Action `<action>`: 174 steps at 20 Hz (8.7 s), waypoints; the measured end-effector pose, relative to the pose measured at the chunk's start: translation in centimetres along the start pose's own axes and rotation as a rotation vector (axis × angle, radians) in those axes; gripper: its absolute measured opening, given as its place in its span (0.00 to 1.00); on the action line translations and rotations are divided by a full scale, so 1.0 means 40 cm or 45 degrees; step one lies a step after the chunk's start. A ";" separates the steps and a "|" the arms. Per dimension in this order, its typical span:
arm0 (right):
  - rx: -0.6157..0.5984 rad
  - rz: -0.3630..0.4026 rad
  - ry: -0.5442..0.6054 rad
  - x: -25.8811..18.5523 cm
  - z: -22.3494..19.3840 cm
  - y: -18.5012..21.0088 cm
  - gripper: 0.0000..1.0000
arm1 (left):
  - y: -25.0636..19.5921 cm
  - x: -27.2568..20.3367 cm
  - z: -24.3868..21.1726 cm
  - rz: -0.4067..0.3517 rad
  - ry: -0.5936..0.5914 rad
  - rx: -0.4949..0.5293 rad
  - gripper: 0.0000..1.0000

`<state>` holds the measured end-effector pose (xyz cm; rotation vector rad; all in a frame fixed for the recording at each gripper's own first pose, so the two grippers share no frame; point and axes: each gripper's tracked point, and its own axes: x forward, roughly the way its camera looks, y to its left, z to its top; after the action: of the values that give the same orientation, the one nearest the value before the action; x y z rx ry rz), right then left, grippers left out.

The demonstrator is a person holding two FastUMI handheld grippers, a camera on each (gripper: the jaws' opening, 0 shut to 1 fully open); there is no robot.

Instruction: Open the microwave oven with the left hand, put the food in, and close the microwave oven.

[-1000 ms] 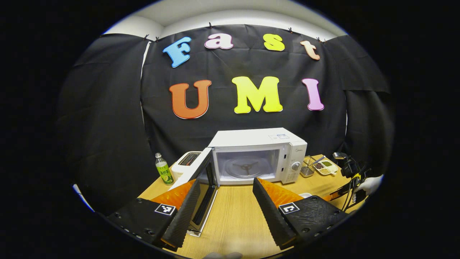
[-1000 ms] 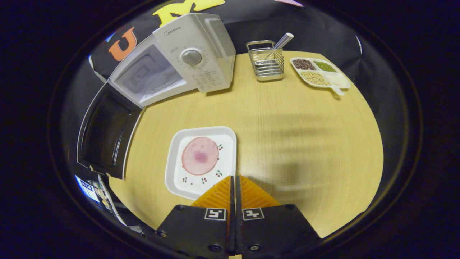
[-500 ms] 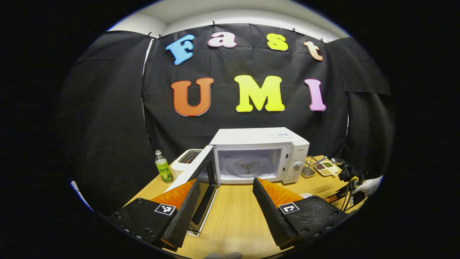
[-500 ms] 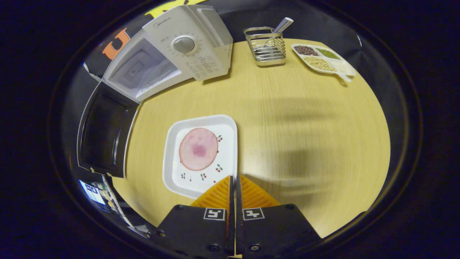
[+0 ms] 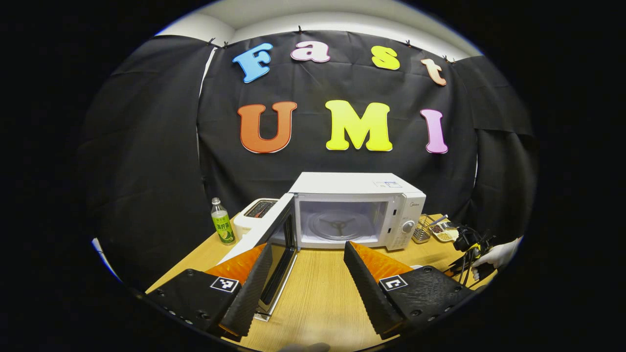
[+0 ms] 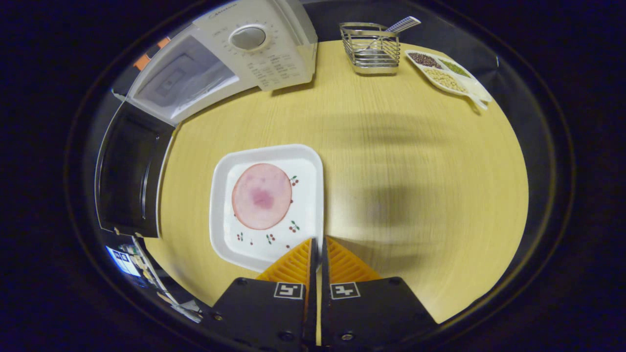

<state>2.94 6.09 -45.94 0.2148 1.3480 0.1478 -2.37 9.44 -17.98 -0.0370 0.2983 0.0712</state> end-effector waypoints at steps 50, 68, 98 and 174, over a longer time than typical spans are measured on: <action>1.080 0.616 -1.229 0.044 0.635 0.608 0.04 | 0.112 0.065 0.022 0.023 0.015 0.205 0.89; 0.625 0.381 -1.360 -0.099 0.628 0.554 0.99 | 0.175 0.083 0.044 0.076 -0.022 0.223 0.88; -0.137 -0.160 -1.284 -0.787 0.201 0.219 0.92 | 0.446 0.092 -0.256 0.154 -0.003 0.092 0.00; -0.218 -0.127 -1.743 -1.181 0.186 0.249 1.00 | -0.110 -0.153 0.523 -0.164 -0.446 0.006 0.96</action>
<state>0.18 4.41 2.82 0.0596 -0.0195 0.0074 -1.76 5.64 3.92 -0.0379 -0.0543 -0.0508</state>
